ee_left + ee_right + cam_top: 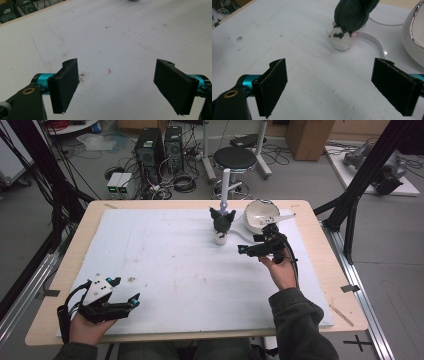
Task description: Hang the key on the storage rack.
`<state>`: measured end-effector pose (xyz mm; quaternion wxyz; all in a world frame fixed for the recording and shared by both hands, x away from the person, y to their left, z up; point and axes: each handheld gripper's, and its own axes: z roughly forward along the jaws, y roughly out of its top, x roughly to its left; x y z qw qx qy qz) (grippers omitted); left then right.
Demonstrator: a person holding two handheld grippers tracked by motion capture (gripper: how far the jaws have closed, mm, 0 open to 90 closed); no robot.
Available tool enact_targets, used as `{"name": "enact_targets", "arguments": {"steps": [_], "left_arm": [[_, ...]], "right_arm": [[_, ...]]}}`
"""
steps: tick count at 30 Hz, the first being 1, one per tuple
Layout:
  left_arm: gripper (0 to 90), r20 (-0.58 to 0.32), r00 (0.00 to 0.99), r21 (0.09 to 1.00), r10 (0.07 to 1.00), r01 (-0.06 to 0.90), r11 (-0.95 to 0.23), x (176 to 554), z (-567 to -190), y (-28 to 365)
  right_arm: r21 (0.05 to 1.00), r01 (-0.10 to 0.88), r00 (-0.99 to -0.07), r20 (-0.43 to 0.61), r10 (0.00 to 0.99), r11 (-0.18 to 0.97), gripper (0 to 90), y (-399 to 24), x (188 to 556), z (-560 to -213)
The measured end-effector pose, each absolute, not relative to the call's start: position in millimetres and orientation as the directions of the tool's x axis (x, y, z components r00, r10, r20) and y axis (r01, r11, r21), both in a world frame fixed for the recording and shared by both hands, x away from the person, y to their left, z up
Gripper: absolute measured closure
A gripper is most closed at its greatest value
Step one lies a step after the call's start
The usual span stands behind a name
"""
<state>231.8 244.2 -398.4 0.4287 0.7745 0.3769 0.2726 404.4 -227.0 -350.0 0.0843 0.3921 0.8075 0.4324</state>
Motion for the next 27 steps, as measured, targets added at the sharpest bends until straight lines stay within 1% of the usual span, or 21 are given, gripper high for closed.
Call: {"name": "enact_targets", "arguments": {"steps": [9,21,27], "left_arm": [[20.6,0.097,0.566,0.870,0.819,0.352,-0.346,231.7,-398.5,244.2],[20.6,0.093,0.567,0.870,0.818,0.353,-0.343,231.5,-398.9,244.3],[20.6,0.093,0.570,0.868,0.817,0.355,-0.347,231.8,-398.8,245.0]], "right_arm": [[0.767,0.558,-0.680,0.204,0.705,0.316,12.4,-228.1,397.6,-349.2],[0.761,0.565,-0.679,0.211,0.703,0.317,12.2,-235.2,389.5,-358.8],[0.768,0.550,-0.685,0.189,0.703,0.329,12.2,-236.5,383.2,-355.7]]}}
